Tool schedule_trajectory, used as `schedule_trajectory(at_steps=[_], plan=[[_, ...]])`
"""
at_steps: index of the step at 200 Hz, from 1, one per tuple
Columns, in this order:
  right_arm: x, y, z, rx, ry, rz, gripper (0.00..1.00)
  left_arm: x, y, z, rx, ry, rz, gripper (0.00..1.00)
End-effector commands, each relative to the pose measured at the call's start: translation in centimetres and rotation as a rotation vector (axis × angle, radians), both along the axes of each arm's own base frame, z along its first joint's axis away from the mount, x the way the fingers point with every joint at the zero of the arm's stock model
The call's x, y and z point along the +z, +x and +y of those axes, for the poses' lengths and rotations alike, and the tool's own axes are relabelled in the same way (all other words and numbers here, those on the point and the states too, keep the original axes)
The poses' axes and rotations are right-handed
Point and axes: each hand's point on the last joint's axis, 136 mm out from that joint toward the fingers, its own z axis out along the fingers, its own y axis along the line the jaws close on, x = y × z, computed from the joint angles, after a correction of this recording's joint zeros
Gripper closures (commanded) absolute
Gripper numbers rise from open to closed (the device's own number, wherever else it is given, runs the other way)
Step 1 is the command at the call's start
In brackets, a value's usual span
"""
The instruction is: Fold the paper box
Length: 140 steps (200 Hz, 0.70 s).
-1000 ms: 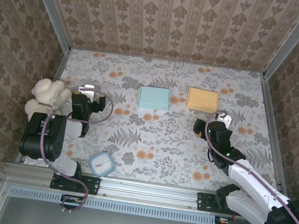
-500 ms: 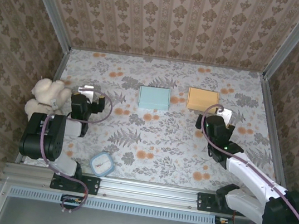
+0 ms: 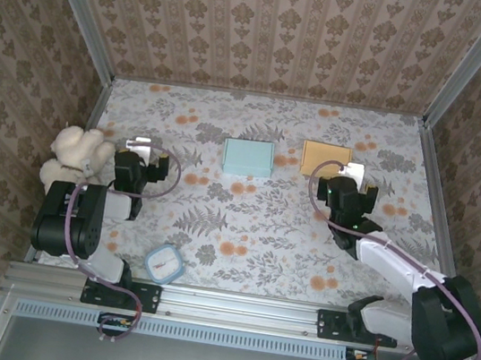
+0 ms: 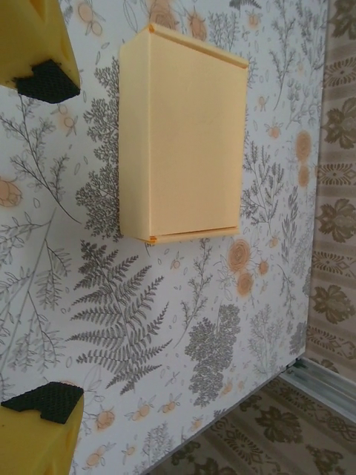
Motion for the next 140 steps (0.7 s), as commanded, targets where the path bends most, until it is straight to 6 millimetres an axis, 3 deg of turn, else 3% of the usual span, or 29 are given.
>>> schedule_trajectory(at_steps=[1,74,101,140], plan=[[2.2,1.9,-0.3,0.003,-0.013,-0.061,0.0,0.6,0.4,0.1,-0.01,0.002,-0.015,0.0],[-3.0,4.0,-1.7,-0.031,-0.043,-0.003,0.0,0.7,0.5,0.1,-0.011,0.002,-0.016,0.0],[-3.3,4.7,-2.2,-0.077,-0.06,0.032,0.0,0.7,0.5,0.1,-0.011,0.001,-0.016,0.0],[-3.0,4.2,-3.0,-0.11,-0.042,0.005,0.0,0.7,0.5,0.1,-0.011,0.001,-0.016,0.0]])
